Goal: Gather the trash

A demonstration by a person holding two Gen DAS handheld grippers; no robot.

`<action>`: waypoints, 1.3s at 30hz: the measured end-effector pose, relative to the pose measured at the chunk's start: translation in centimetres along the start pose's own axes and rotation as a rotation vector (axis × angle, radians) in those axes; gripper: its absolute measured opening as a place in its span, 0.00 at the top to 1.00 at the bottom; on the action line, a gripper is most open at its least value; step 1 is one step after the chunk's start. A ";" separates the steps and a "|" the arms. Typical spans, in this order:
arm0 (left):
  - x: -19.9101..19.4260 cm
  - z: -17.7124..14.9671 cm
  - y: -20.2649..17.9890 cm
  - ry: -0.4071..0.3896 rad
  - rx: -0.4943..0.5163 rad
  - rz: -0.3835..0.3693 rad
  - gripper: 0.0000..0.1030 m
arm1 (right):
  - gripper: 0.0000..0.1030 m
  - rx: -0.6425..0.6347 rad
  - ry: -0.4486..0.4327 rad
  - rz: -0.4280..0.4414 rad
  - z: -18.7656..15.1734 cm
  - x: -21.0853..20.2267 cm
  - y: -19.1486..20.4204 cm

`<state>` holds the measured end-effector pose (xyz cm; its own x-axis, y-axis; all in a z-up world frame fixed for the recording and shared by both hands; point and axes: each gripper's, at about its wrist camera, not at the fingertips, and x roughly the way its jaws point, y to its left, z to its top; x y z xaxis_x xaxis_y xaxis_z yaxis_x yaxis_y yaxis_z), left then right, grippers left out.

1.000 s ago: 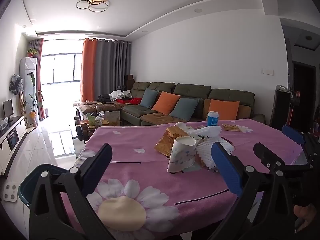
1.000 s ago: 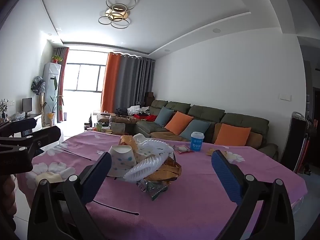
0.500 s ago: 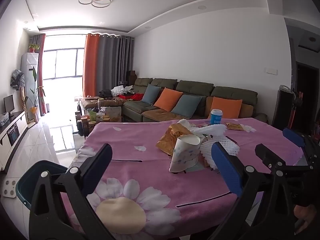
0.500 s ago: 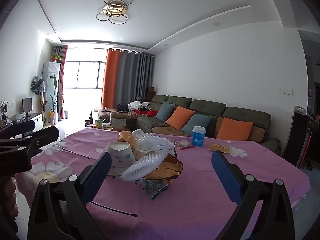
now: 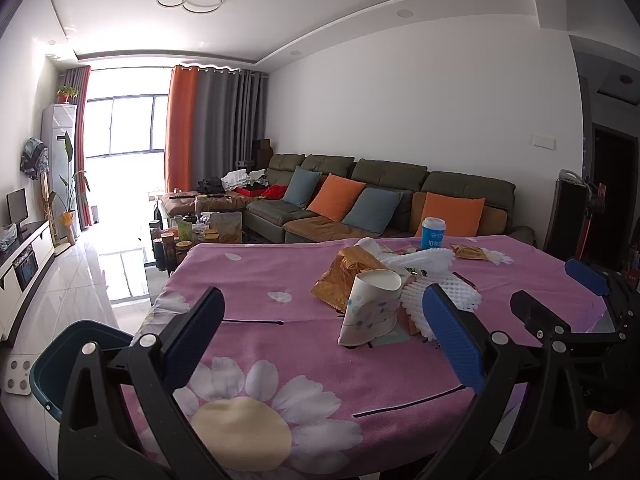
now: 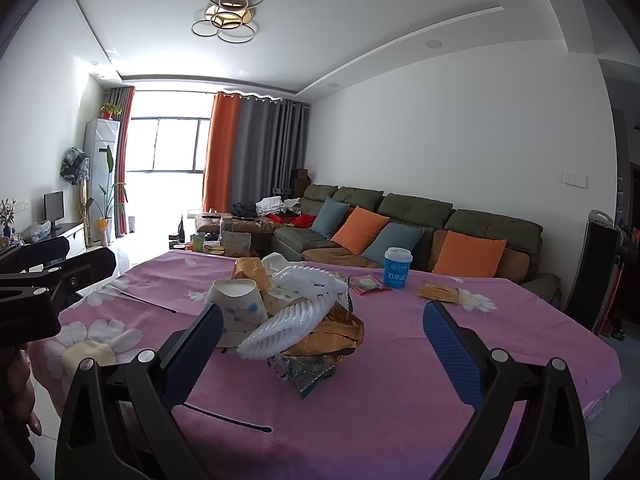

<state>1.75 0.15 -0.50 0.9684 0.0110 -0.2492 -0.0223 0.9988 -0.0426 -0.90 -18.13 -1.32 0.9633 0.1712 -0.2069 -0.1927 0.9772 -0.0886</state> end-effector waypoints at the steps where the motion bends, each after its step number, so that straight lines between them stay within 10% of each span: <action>1: 0.0 0.0 0.0 -0.002 0.000 0.001 0.05 | 0.06 -0.001 0.002 0.000 0.0 0.0 0.0; 39: 0.7 0.6 -0.2 0.005 0.009 -0.010 0.05 | 0.06 -0.006 0.020 0.004 0.2 0.5 0.1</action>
<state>2.57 0.00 -0.04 0.9674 0.0007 -0.2532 -0.0103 0.9993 -0.0363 -0.36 -17.90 -1.28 0.9586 0.1721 -0.2270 -0.1974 0.9758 -0.0939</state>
